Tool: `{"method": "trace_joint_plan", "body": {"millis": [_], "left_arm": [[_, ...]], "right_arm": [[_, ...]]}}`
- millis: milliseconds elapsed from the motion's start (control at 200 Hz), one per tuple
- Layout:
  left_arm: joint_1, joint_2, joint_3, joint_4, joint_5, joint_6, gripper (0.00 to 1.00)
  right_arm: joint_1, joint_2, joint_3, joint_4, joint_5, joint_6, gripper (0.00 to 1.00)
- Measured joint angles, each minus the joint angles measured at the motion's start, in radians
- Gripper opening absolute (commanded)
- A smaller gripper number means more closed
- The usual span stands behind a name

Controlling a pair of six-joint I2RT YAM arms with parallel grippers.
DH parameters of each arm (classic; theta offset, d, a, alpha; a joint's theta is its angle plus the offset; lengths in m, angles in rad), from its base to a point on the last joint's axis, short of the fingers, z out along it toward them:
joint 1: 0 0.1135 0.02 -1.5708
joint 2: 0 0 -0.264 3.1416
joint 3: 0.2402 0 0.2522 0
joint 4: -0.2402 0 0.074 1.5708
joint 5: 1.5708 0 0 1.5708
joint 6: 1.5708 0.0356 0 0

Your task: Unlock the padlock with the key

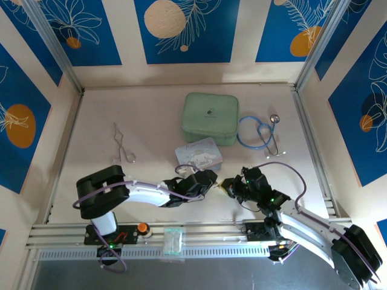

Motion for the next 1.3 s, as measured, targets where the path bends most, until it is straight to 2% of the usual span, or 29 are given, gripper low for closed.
{"method": "trace_joint_plan", "body": {"millis": [30, 85, 165, 220, 315, 475, 600, 810, 901, 1046, 1231, 1301], "left_arm": [[0.0, -0.005, 0.0, -0.013, 0.006, 0.005, 0.72], [-0.001, -0.018, -0.007, -0.029, 0.015, 0.0, 0.82], [-0.004, -0.042, -0.03, -0.042, 0.016, -0.011, 0.83], [-0.015, -0.059, -0.058, -0.055, 0.012, -0.032, 0.79], [-0.038, -0.101, -0.089, -0.068, -0.004, -0.067, 0.63], [-0.079, -0.14, -0.14, -0.105, -0.018, -0.127, 0.56], [-0.093, -0.147, -0.164, -0.061, -0.04, -0.168, 0.48], [-0.122, -0.161, -0.186, 0.031, -0.095, -0.198, 0.46], [-0.124, -0.195, -0.188, 0.026, -0.116, -0.206, 0.43], [-0.125, -0.26, -0.187, -0.023, -0.145, -0.224, 0.43], [-0.124, -0.232, -0.209, 0.081, -0.172, -0.224, 0.39], [-0.124, -0.209, -0.216, 0.121, -0.174, -0.223, 0.34]], "right_arm": [[0.0, -0.008, 0.0, -0.008, 0.003, -0.004, 0.0], [0.0, -0.02, 0.0, -0.02, 0.008, -0.014, 0.0], [0.001, -0.029, 0.0, -0.032, 0.013, -0.03, 0.0], [0.001, -0.03, 0.0, -0.038, 0.018, -0.04, 0.0], [0.001, -0.029, 0.0, -0.034, 0.027, -0.047, 0.0], [0.021, -0.02, 0.017, -0.026, 0.038, -0.05, 0.0], [0.051, -0.018, 0.049, 0.008, 0.046, -0.044, 0.0], [0.086, 0.006, 0.059, 0.045, 0.053, -0.023, 0.0], [0.089, 0.017, 0.059, 0.045, 0.054, -0.008, 0.0], [0.093, 0.019, 0.059, 0.048, 0.058, 0.008, 0.0], [0.117, 0.021, 0.059, 0.083, 0.058, 0.027, 0.0], [0.128, 0.024, 0.06, 0.091, 0.058, 0.03, 0.0]]}}
